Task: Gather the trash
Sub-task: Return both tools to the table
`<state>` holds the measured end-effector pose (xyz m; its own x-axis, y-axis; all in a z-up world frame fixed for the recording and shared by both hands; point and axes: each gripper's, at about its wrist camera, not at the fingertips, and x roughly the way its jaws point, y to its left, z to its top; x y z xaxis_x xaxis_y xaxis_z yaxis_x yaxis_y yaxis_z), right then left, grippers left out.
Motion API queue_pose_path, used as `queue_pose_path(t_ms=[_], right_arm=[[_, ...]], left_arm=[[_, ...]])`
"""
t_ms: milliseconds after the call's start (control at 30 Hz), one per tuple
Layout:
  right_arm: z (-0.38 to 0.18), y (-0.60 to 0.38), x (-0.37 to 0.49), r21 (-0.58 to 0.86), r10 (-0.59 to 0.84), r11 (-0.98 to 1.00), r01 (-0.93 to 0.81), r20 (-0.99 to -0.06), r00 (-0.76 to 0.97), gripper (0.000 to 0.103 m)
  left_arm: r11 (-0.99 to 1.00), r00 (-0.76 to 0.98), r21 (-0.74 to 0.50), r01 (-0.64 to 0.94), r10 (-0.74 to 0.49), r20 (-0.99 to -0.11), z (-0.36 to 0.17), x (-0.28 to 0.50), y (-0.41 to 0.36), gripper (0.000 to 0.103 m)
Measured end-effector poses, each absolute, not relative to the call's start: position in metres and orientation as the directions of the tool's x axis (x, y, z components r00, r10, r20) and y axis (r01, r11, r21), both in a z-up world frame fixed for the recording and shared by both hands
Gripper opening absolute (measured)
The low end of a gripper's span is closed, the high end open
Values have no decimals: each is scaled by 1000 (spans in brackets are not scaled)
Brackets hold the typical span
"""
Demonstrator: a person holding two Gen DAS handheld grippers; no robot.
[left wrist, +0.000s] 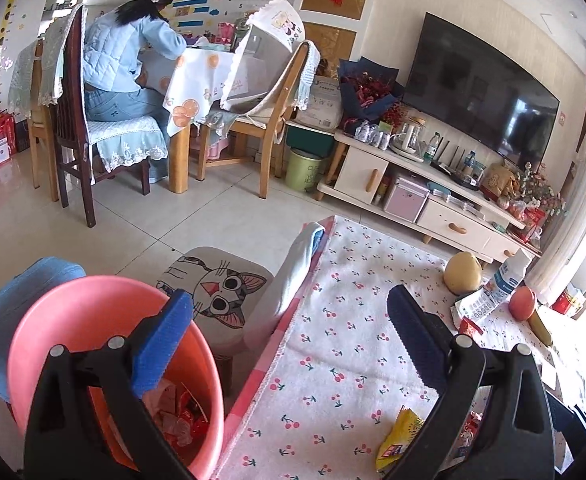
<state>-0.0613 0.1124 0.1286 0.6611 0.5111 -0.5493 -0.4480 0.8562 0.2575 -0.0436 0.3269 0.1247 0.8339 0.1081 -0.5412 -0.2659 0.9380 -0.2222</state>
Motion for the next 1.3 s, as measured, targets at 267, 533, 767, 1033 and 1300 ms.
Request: queue_pose_path(t_ms=[267, 533, 767, 1033, 1300], right_arm=[[131, 70, -68, 237, 475, 878, -415, -533, 700, 93], [126, 23, -68, 245, 431, 902, -355, -522, 736, 93], [121, -11, -65, 253, 396, 918, -306, -520, 757, 93], [115, -54, -59, 277, 352, 931, -236, -522, 777, 93], [104, -111, -35, 253, 232, 962, -100, -571, 788, 93]], left_arm=[[961, 831, -218, -169, 20, -557, 117, -33, 282, 98], [979, 829, -186, -81, -37, -558, 110, -23, 230, 98], [991, 821, -133, -12, -66, -567, 104, -15, 188, 98], [993, 812, -90, 76, -114, -573, 98, -12, 150, 98], [978, 766, -105, 179, -206, -609, 91, -7, 120, 98]])
